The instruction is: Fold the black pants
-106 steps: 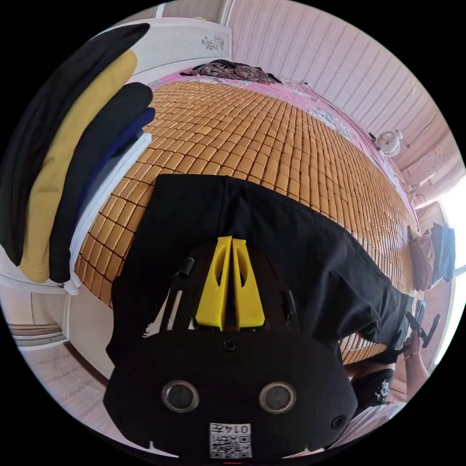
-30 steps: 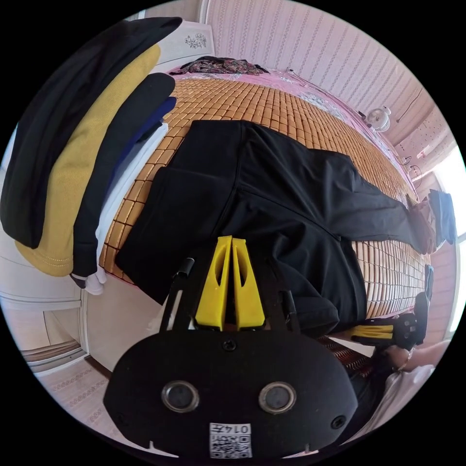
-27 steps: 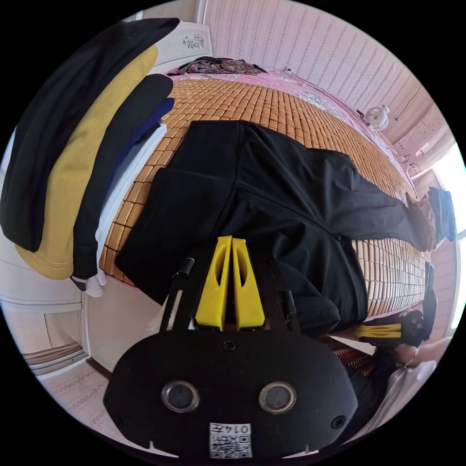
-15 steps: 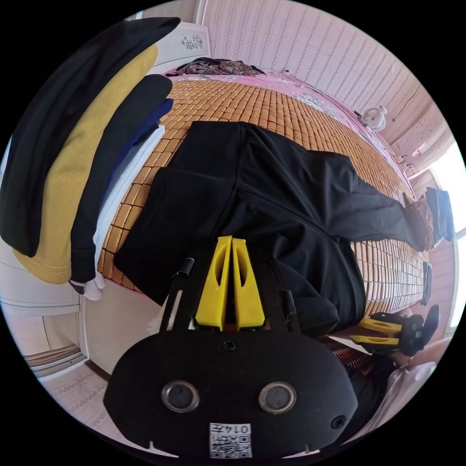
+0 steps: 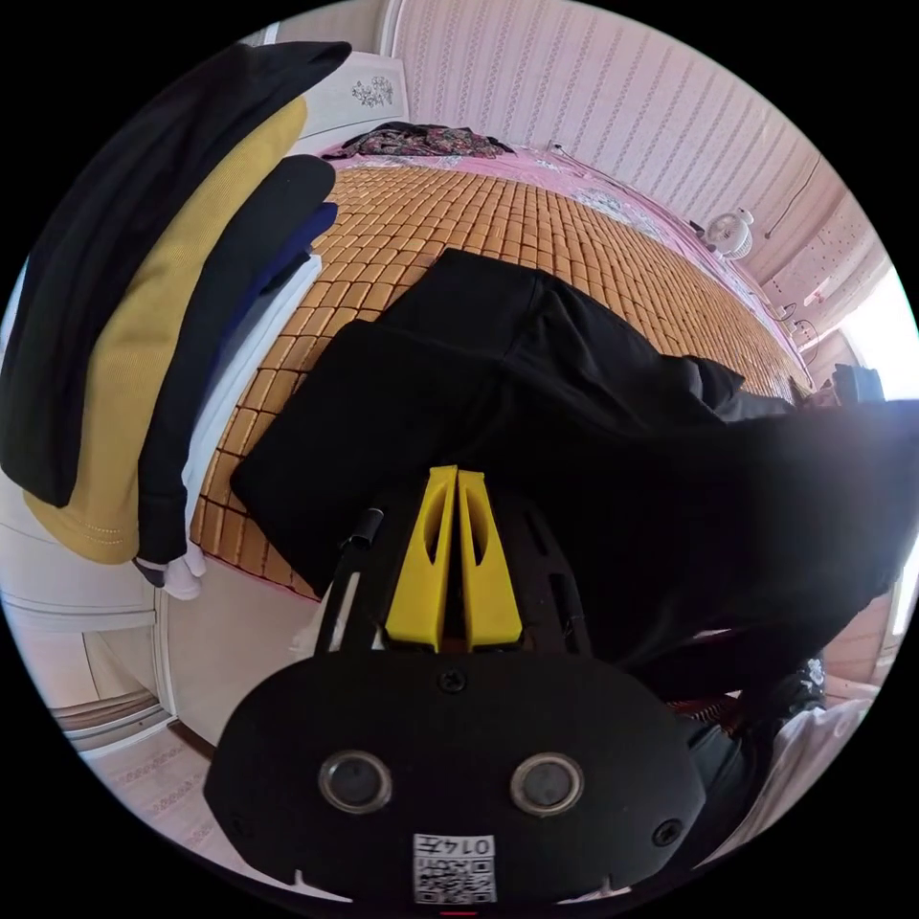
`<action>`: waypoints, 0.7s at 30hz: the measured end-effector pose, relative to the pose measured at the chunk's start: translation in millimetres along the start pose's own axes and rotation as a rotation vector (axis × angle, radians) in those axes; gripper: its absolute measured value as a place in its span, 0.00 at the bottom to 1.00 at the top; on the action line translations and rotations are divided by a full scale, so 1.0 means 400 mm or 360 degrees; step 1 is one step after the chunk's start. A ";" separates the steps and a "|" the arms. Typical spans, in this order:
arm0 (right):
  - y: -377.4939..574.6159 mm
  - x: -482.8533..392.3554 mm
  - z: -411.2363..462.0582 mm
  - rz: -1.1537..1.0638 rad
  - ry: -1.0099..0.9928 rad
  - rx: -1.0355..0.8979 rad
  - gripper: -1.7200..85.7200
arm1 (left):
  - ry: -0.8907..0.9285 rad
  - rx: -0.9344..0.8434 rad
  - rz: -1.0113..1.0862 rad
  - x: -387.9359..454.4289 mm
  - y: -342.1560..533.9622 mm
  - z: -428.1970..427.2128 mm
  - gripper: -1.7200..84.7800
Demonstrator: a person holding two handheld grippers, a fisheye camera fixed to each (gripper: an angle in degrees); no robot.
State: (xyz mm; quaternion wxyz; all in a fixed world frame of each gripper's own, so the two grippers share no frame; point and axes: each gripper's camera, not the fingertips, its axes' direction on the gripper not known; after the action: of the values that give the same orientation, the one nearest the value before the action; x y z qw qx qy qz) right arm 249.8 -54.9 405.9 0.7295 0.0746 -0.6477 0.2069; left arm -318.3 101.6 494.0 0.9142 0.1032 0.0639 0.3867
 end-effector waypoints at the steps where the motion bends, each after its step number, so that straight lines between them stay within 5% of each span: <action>1: -0.020 0.005 0.018 0.0008 0.0079 -0.0019 0.02 | 0.0001 -0.0013 -0.0003 -0.002 -0.003 0.000 0.01; 10: 0.257 0.001 0.246 0.0641 0.0454 -0.0466 0.16 | 0.0070 0.0060 -0.0075 -0.021 0.008 -0.002 0.01; 14: 0.453 -0.044 0.281 0.1154 0.0267 -0.0470 0.17 | 0.0050 0.0062 -0.0069 -0.013 -0.001 -0.001 0.01; 18: 0.451 -0.143 0.306 0.0898 0.0695 -0.0393 0.10 | -0.0001 0.0022 -0.0043 0.003 -0.018 -0.001 0.01; 21: 0.430 -0.157 0.295 0.0906 0.0534 -0.0443 0.03 | -0.0030 -0.0004 -0.0035 0.013 -0.028 -0.002 0.01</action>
State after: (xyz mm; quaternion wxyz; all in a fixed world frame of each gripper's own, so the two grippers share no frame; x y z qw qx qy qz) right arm 68.8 43.1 334.8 0.7420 -0.2439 -0.5358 0.3208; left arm -307.1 98.0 490.4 0.9190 0.1051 0.0559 0.3758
